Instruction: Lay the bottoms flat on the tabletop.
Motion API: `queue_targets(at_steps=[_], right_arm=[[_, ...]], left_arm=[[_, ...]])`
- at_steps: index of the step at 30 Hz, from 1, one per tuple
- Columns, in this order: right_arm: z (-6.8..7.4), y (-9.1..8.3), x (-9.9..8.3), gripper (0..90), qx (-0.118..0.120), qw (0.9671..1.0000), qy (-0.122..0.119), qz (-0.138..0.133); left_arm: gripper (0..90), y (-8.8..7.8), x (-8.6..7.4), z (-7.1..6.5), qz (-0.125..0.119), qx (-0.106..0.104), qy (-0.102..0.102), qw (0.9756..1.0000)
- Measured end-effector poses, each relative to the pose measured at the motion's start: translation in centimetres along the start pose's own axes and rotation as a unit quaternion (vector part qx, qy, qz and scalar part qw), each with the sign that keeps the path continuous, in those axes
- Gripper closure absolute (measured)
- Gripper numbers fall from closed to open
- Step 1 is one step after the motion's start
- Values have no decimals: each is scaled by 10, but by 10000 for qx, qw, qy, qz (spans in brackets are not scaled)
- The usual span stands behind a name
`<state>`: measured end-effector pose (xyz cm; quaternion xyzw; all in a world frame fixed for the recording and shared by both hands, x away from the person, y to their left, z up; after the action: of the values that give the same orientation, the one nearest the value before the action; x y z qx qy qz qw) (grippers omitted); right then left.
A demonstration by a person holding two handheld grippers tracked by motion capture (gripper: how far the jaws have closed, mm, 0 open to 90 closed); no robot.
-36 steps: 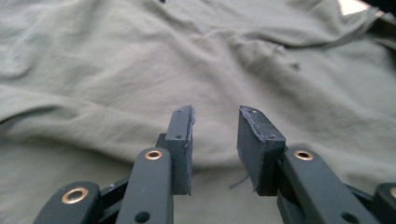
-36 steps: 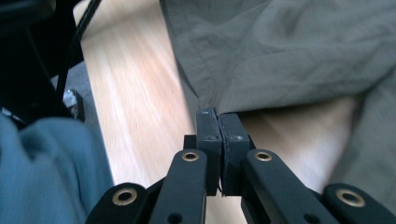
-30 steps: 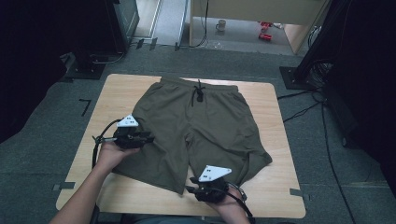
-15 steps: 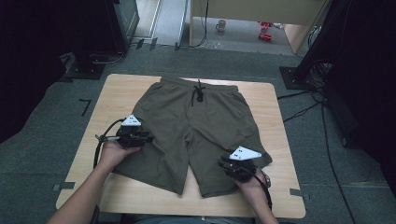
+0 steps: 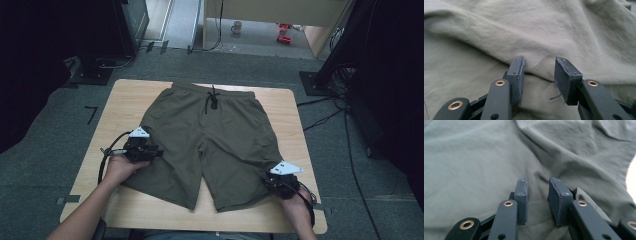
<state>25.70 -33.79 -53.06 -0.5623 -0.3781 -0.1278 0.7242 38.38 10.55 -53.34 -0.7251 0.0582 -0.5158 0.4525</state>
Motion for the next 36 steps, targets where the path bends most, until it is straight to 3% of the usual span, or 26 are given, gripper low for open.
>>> queue_targets(at_steps=[3,11,16,18,21,24,27,30,34,36], right_arm=[[-3,-8,-5,695,-29,10000,55,1],[-4,-21,-19,696,-100,9997,225,57],[-3,-31,-26,697,-143,9984,550,-24],[-2,-34,-30,698,-116,9978,654,2],[2,-39,-33,710,-15,9973,736,-6],[7,-48,-23,711,109,9962,734,-453],[10,-50,-5,707,146,9954,657,-689],[12,-41,16,693,240,9947,572,-816],[13,-21,35,624,396,9937,235,-1022],[13,-9,42,542,494,9932,60,-1055]], left_arm=[[586,-3,-3,-7,114,64,246,9996],[575,-9,-7,-23,271,-150,340,9989],[595,-11,-8,-30,393,-262,548,9974],[609,-13,-5,-29,296,-187,581,9977],[611,-22,7,-21,-222,65,529,9983],[610,-26,17,-12,-500,170,430,9977],[616,-22,25,-2,-527,207,357,9978],[628,-15,32,6,-500,190,265,9982],[627,-5,42,15,-435,261,721,9961],[627,2,45,22,-397,251,740,9962]])
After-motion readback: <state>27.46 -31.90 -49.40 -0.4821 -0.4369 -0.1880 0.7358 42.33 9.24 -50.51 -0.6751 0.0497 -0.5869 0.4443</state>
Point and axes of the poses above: each handheld gripper's, and its own axes: y roughly forward along the jaws, x roughly out of its top, z roughly to its left, the point moved 4 cm from there along y, roughly forward along the jaws, and after that the axes turned 11 degrees about y, right-handed, at the moved point
